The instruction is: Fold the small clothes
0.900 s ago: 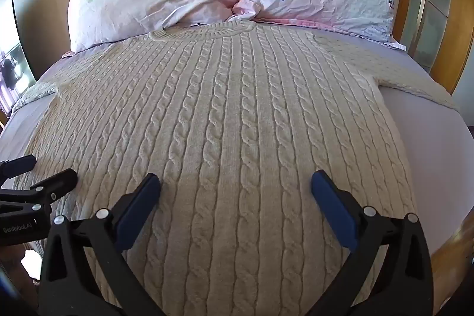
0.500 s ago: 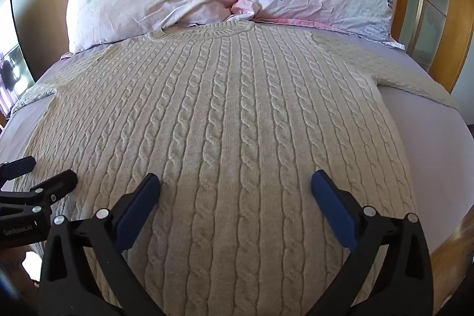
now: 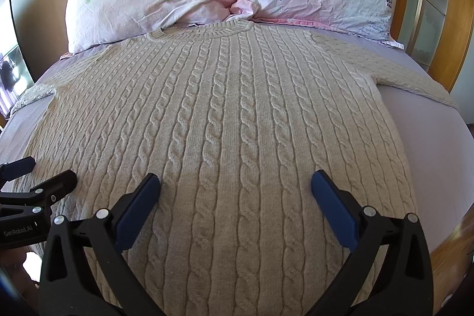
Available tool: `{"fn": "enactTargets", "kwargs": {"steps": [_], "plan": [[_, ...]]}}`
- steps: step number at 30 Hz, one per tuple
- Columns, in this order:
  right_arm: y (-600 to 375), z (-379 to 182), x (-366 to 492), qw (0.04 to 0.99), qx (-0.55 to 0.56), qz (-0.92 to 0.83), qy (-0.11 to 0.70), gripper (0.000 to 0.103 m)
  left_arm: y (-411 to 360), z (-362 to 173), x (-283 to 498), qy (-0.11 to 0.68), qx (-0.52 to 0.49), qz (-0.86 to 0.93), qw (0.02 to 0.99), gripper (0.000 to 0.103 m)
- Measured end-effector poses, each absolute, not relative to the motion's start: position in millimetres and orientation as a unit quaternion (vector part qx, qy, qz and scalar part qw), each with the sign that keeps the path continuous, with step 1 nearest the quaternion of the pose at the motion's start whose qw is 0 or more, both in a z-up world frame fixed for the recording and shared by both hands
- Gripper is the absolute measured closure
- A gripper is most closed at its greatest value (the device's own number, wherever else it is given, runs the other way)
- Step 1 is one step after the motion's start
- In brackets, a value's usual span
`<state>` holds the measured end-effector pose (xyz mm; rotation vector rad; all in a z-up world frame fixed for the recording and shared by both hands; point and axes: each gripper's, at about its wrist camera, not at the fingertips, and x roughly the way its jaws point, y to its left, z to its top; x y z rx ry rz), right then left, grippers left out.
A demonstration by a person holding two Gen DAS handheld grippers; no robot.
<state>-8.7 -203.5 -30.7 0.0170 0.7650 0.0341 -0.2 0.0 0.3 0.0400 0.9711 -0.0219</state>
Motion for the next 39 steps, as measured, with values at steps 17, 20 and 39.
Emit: {"fn": "enactTargets", "kwargs": {"steps": [17, 20, 39], "plan": [[-204.5, -30.8, -9.0, 0.928, 0.008, 0.017, 0.373, 0.002, 0.0, 0.4, -0.3, 0.466, 0.019, -0.011, 0.885, 0.001], [-204.7, -30.8, -9.1, 0.928, 0.008, 0.016, 0.373, 0.002, 0.0, 0.4, -0.3, 0.466, 0.019, -0.011, 0.885, 0.001], [-206.5, -29.9, -9.1, 0.927, 0.008, 0.015, 0.374, 0.002, 0.0, 0.5, -0.3, 0.465, 0.019, -0.011, 0.885, 0.001]]}}
